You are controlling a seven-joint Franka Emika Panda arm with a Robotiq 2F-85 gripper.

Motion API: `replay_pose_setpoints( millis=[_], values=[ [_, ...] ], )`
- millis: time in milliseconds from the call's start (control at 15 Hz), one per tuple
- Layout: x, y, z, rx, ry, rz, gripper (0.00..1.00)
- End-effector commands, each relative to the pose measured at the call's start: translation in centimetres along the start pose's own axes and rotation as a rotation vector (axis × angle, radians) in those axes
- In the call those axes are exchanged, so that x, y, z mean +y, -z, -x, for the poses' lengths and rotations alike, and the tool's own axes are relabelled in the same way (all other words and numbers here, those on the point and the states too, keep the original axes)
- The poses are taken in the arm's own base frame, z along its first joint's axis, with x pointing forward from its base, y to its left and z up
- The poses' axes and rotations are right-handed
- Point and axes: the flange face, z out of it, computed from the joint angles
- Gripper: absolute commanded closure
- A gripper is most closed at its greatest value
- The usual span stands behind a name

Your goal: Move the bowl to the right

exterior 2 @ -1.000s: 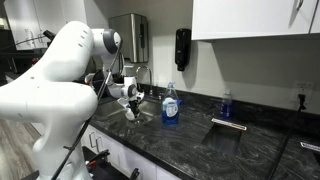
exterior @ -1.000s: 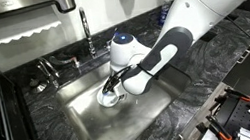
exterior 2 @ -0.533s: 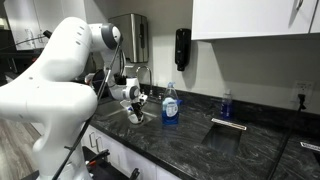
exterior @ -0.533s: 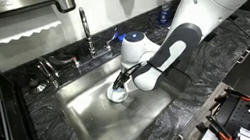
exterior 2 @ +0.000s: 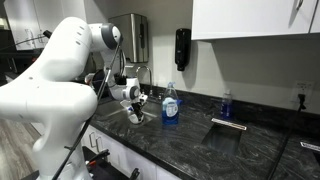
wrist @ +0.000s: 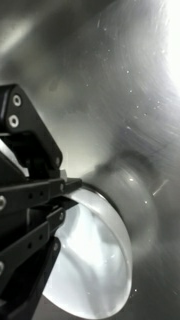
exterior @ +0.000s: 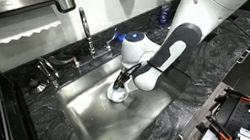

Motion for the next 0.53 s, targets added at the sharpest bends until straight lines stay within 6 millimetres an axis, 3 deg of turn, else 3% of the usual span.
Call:
replay_pose_setpoints(
  millis=[0, 200, 267, 333, 467],
  values=[
    [0.34, -0.69, 0.28, 0.009, 0.002, 0.002, 0.98],
    [0.18, -0.71, 0.21, 0.012, 0.001, -0.013, 0.98],
    [0.02, -0.46, 0.18, 0.019, 0.012, -0.026, 0.66],
    [-0.10, -0.26, 0.15, 0.025, 0.014, -0.036, 0.65],
    [-0.42, 0.20, 0.11, 0.043, 0.023, -0.054, 0.53]
  ],
)
